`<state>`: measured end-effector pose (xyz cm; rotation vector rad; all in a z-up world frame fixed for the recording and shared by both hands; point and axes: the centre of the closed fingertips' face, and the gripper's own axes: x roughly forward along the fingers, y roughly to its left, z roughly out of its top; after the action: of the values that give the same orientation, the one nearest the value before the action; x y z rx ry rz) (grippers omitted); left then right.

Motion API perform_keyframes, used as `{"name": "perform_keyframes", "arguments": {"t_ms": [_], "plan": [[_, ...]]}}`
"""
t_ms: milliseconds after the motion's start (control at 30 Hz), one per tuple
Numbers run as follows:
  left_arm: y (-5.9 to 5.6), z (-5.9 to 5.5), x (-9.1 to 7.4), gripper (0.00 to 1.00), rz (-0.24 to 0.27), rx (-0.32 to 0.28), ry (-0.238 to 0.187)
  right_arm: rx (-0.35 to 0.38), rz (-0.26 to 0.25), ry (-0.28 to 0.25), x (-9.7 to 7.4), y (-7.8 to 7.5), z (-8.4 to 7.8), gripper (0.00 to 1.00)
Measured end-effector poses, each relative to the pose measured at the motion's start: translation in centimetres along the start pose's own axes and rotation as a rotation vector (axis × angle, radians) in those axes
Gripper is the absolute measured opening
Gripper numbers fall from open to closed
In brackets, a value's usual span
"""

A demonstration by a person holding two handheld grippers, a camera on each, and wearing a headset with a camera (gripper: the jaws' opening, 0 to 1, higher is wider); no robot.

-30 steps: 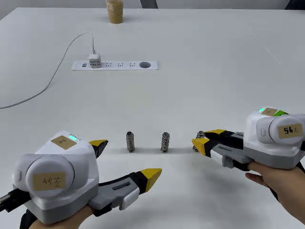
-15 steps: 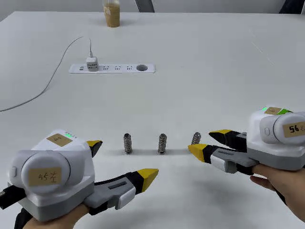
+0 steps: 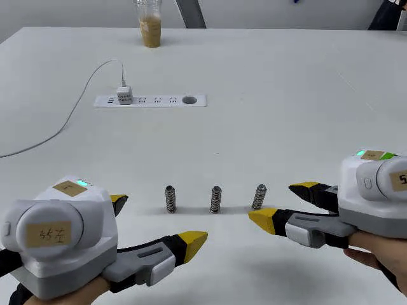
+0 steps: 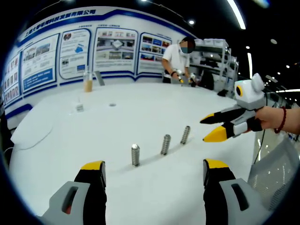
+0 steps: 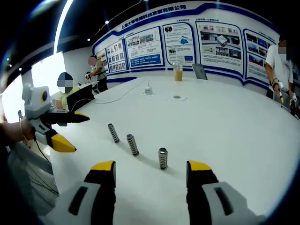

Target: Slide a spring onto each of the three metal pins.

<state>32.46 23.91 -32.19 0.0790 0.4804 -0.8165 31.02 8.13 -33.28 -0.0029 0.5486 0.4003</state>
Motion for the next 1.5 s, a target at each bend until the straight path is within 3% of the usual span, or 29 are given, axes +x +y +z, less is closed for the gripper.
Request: {"name": "perform_keyframes", "arguments": {"t_ms": [633,1500], "plan": [[0.3,-0.1,-1.2,1.00,-0.002,-0.006,0.017,0.027,0.002,0.015,-1.4,0.5,-0.5,0.78],[0.2,-0.4,-1.8,0.99,-0.002,0.009,0.035,0.018,-0.005,0.035,-2.2,0.6,-1.0,0.96]]}}
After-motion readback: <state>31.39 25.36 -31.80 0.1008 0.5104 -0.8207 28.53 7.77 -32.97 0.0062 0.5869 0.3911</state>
